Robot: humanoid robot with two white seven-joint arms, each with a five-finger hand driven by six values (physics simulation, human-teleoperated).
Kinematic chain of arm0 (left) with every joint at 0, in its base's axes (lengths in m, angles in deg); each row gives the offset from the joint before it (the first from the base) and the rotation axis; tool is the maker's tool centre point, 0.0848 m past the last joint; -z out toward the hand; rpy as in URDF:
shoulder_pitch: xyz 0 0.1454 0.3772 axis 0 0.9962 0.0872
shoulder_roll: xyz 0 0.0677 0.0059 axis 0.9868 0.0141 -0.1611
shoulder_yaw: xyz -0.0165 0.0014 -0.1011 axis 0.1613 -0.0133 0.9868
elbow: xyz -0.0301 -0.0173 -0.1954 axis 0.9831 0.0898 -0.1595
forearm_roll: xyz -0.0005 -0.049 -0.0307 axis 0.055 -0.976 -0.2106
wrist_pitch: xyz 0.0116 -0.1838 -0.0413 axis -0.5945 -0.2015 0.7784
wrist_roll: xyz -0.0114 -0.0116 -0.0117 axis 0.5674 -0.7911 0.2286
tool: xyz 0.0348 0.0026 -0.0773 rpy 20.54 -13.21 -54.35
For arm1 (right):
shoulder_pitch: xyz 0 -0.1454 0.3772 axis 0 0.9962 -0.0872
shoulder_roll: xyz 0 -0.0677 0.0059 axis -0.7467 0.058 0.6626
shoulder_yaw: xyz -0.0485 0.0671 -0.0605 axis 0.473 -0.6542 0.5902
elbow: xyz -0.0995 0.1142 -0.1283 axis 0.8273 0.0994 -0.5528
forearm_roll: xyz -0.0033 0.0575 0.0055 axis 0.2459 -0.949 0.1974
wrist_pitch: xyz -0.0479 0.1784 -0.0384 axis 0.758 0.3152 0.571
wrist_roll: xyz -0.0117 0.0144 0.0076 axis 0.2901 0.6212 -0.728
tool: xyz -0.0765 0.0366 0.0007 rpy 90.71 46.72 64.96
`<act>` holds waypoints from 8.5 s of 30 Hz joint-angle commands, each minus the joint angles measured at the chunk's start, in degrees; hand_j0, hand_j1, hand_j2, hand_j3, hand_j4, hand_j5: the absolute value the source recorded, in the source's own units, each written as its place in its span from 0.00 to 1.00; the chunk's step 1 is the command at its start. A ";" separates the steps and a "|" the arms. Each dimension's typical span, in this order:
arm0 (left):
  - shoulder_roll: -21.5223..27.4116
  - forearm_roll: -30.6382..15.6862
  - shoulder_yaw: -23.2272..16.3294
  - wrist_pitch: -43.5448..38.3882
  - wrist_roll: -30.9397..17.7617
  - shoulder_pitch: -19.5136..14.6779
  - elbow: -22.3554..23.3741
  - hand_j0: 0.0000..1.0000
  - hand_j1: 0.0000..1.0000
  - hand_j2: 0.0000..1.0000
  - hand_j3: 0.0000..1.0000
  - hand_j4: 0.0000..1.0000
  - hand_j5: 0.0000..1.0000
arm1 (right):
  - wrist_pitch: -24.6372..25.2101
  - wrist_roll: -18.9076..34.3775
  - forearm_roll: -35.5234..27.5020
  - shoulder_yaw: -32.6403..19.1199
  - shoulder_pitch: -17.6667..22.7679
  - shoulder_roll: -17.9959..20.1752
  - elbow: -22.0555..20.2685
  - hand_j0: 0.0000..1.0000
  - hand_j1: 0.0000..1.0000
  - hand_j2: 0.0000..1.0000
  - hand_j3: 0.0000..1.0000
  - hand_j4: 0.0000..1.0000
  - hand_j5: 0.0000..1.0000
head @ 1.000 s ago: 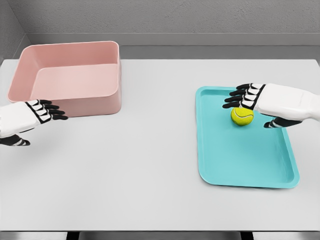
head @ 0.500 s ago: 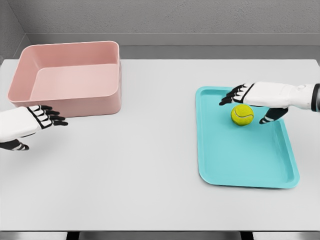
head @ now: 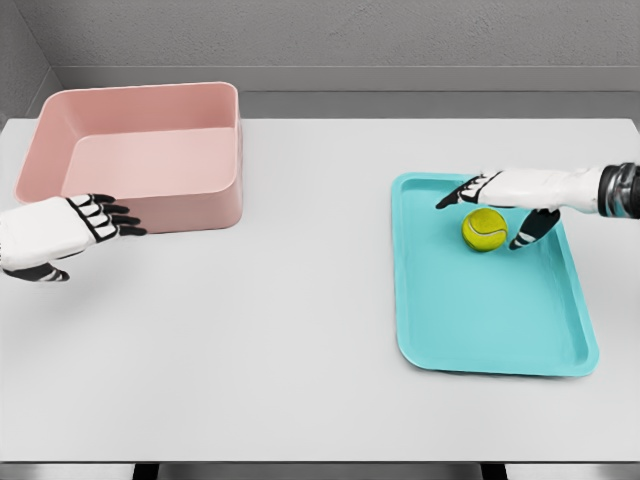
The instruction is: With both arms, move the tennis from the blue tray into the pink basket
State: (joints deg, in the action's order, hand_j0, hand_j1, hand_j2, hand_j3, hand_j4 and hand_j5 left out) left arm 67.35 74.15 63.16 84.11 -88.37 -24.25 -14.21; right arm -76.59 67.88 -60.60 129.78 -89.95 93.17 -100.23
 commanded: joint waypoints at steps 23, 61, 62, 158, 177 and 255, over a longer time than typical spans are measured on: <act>7.31 -3.34 0.26 -0.06 -0.02 4.39 -0.02 1.00 1.00 1.00 1.00 1.00 1.00 | 0.15 0.01 3.74 0.21 0.53 -4.46 5.73 0.83 0.83 0.83 0.83 0.83 0.83; 7.31 -3.60 -0.54 -0.06 -0.02 4.48 -0.02 1.00 1.00 1.00 1.00 1.00 1.00 | 0.15 0.01 4.18 -4.98 0.09 -2.09 -6.57 0.46 0.46 0.46 0.46 0.46 0.46; 7.31 -3.60 -0.62 -0.06 -0.02 4.48 -0.02 1.00 1.00 1.00 1.00 1.00 1.00 | 0.15 0.01 4.27 -4.89 0.09 -2.09 -8.32 0.46 0.46 0.46 0.46 0.46 0.46; 9.42 -4.92 -3.44 -0.06 -0.02 3.96 3.14 1.00 1.00 1.00 1.00 1.00 1.00 | 0.15 0.01 21.67 5.40 -4.39 -48.50 6.79 0.99 0.99 0.99 0.99 0.99 0.99; 9.68 -4.92 -3.52 -0.06 0.07 3.95 3.14 1.00 1.00 1.00 1.00 1.00 1.00 | 0.15 0.01 21.15 -18.07 1.40 -29.08 -26.17 0.99 0.99 0.99 0.99 0.99 0.99; -11.32 -0.08 -21.72 -0.06 -1.87 -15.38 3.23 1.00 1.00 1.00 1.00 1.00 1.00 | 0.15 0.01 2.51 -63.25 43.07 -18.96 -24.94 1.00 1.00 1.00 1.00 1.00 1.00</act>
State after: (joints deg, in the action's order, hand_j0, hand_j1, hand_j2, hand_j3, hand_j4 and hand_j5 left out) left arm 56.03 74.39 41.99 84.12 -90.25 -39.72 -11.43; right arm -76.61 67.92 -57.64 66.55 -46.88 74.17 -125.21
